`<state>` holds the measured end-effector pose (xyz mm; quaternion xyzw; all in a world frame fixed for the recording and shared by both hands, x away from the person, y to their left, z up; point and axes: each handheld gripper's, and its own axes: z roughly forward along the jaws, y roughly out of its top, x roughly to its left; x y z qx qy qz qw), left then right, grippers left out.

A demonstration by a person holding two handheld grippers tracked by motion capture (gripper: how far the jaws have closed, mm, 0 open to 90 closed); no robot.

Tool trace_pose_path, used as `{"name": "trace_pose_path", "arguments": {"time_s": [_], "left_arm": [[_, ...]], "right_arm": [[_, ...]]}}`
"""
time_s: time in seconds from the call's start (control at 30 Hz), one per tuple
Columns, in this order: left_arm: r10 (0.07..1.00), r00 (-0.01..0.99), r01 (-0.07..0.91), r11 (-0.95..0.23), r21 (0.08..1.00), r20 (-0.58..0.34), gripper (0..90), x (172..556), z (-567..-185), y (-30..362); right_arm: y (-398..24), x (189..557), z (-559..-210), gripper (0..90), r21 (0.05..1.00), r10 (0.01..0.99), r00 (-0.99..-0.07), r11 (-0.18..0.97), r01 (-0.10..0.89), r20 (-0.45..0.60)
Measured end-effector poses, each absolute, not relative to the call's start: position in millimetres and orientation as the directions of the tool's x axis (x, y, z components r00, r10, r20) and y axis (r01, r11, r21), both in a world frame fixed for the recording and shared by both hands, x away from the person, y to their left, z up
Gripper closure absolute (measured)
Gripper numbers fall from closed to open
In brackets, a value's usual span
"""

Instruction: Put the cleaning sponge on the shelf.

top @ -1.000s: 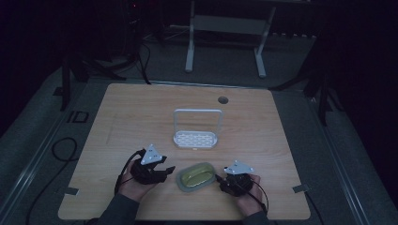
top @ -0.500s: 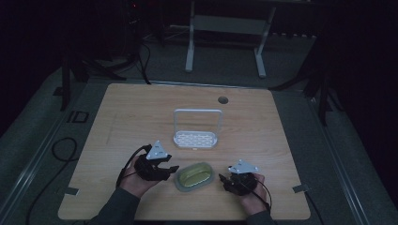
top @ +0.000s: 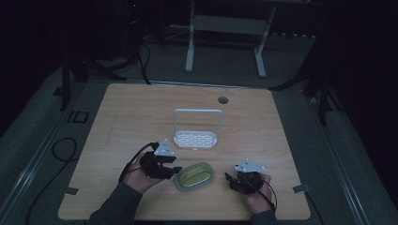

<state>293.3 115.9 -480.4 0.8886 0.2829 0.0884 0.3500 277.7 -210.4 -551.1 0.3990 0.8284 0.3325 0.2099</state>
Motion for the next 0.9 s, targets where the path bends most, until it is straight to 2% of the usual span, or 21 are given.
{"name": "trace_pose_path", "arguments": {"time_s": [0.9], "left_arm": [[0.505, 0.860, 0.454, -0.693, 0.560, -0.073, 57.8, 308.2, -465.1, 83.7]], "right_arm": [[-216.9, 281.7, -555.4, 41.6, 0.725, 0.807, -0.589, 0.430, 0.538, -0.041]]}}
